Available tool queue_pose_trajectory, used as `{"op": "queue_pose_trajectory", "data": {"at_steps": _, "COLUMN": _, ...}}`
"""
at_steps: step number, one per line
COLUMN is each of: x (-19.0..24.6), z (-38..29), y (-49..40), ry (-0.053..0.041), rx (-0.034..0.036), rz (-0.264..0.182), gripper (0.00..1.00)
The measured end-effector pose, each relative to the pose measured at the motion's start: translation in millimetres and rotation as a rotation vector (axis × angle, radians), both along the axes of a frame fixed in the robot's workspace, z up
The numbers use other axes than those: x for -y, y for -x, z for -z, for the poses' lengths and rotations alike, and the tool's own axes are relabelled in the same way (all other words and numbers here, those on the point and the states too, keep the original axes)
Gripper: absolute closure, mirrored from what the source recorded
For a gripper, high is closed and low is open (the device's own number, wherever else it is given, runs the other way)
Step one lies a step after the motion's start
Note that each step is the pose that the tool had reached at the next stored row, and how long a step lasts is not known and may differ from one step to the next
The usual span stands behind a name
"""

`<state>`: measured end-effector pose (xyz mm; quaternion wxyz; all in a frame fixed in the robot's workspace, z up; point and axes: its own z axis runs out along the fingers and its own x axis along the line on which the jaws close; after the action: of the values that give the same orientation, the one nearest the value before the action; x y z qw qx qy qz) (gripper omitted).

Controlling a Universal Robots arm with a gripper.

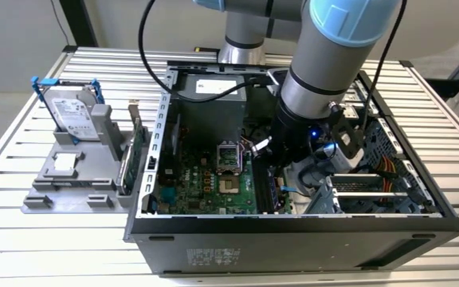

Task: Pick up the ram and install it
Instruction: 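Insert the ram into the slot, then press down the ram until it locks into place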

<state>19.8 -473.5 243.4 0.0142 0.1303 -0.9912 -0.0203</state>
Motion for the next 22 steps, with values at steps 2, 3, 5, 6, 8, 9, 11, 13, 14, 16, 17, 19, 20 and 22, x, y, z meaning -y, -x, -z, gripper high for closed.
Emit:
{"op": "queue_pose_trajectory", "data": {"at_steps": 2, "x": 0.0, "z": 0.0, "y": 0.0, "ry": 0.0000, "rx": 0.0000, "rz": -0.037, "gripper": 1.00}}
{"op": "queue_pose_trajectory", "data": {"at_steps": 3, "x": 0.0, "z": 0.0, "y": 0.0, "ry": 0.0000, "rx": 0.0000, "rz": -0.054, "gripper": 1.00}}
{"op": "queue_pose_trajectory", "data": {"at_steps": 5, "x": 0.0, "z": 0.0, "y": 0.0, "ry": -0.0001, "rx": 0.0000, "rz": -0.090, "gripper": 1.00}}
{"op": "queue_pose_trajectory", "data": {"at_steps": 6, "x": 0.0, "z": 0.0, "y": 0.0, "ry": 0.0000, "rx": 0.0000, "rz": -0.107, "gripper": 1.00}}
{"op": "queue_pose_trajectory", "data": {"at_steps": 8, "x": 0.0, "z": 0.0, "y": 0.0, "ry": 0.0001, "rx": 0.0000, "rz": -0.140, "gripper": 1.00}}
{"op": "queue_pose_trajectory", "data": {"at_steps": 9, "x": 0.0, "z": 0.0, "y": 0.0, "ry": 0.0000, "rx": 0.0000, "rz": -0.156, "gripper": 1.00}}
{"op": "queue_pose_trajectory", "data": {"at_steps": 11, "x": 0.0, "z": 0.0, "y": 0.0, "ry": 0.0000, "rx": 0.0000, "rz": -0.190, "gripper": 1.00}}
{"op": "queue_pose_trajectory", "data": {"at_steps": 13, "x": 0.0, "z": 0.0, "y": 0.0, "ry": 0.0000, "rx": 0.0000, "rz": -0.220, "gripper": 1.00}}
{"op": "queue_pose_trajectory", "data": {"at_steps": 14, "x": 0.0, "z": 0.0, "y": 0.0, "ry": 0.0001, "rx": 0.0000, "rz": -0.233, "gripper": 1.00}}
{"op": "queue_pose_trajectory", "data": {"at_steps": 16, "x": 0.0, "z": 0.0, "y": 0.0, "ry": 0.0000, "rx": 0.0000, "rz": -0.258, "gripper": 1.00}}
{"op": "queue_pose_trajectory", "data": {"at_steps": 17, "x": 0.0, "z": 0.0, "y": 0.0, "ry": 0.0000, "rx": 0.0000, "rz": -0.269, "gripper": 1.00}}
{"op": "queue_pose_trajectory", "data": {"at_steps": 19, "x": 0.0, "z": 0.0, "y": 0.0, "ry": 0.0000, "rx": 0.0000, "rz": -0.293, "gripper": 1.00}}
{"op": "queue_pose_trajectory", "data": {"at_steps": 20, "x": 0.0, "z": 0.0, "y": 0.0, "ry": 0.0000, "rx": 0.0000, "rz": -0.305, "gripper": 1.00}}
{"op": "queue_pose_trajectory", "data": {"at_steps": 22, "x": 0.0, "z": 0.0, "y": 0.0, "ry": 0.0000, "rx": 0.0000, "rz": -0.328, "gripper": 1.00}}
